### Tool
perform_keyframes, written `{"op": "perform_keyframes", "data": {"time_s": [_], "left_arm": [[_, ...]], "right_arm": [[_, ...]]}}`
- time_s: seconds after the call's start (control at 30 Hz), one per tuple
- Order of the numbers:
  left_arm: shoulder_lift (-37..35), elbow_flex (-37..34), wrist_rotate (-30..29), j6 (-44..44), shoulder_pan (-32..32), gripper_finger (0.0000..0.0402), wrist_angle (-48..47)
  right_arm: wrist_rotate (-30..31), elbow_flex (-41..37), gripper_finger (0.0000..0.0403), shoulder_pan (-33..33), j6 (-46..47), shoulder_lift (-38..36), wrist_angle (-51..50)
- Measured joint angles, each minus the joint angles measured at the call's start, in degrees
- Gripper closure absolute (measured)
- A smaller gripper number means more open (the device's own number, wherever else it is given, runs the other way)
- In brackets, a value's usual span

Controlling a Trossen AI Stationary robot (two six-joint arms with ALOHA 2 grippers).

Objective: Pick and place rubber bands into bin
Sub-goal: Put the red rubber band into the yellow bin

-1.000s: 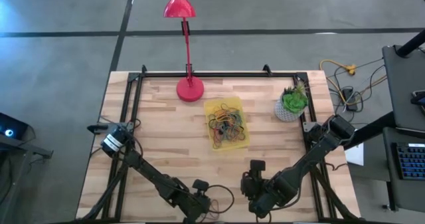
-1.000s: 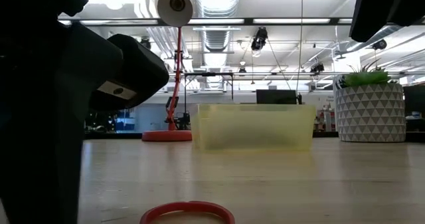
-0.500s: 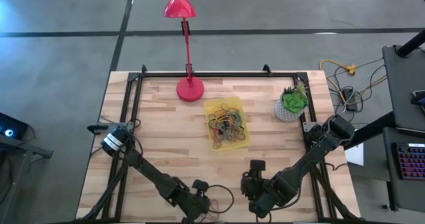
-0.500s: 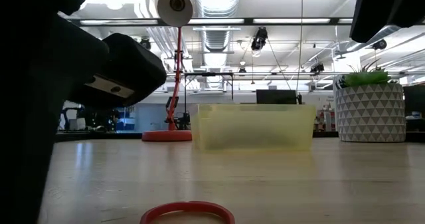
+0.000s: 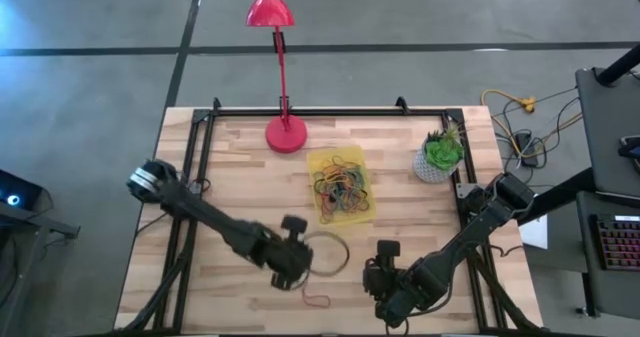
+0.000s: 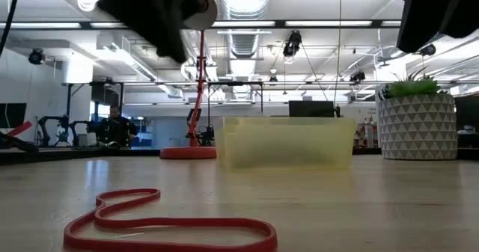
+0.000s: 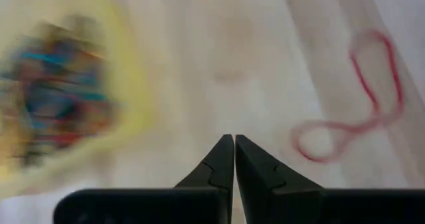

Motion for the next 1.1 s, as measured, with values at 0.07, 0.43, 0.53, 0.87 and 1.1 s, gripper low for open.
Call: {"op": "perform_keyframes", "data": {"time_s": [0.07,0.43,0.53,0.87,1.1], "left_arm": [[-2.76,0.77,-0.83,0.63,1.62,0.0401,-0.41],[2.72,0.44,18.71,6.55,-2.15,0.0386,8.55],[7.41,1.02,18.91,8.53,-4.45,0.0353,11.7],[14.21,2.54,18.05,8.78,-5.77,0.0212,14.18],[15.01,1.73,15.72,9.15,-4.94,0.021,14.28]], "right_arm": [[-0.02,-0.17,0.0199,0.0,0.97,0.0,-0.65],[-0.07,-1.05,0.0199,0.87,2.88,0.01,-1.68],[-0.04,-1.65,0.0199,0.79,2.9,0.02,-1.39],[-0.24,-2.36,0.0199,0.81,2.9,0.09,-1.26],[-0.28,-2.43,0.0199,0.79,3.67,0.09,-1.17]]}}
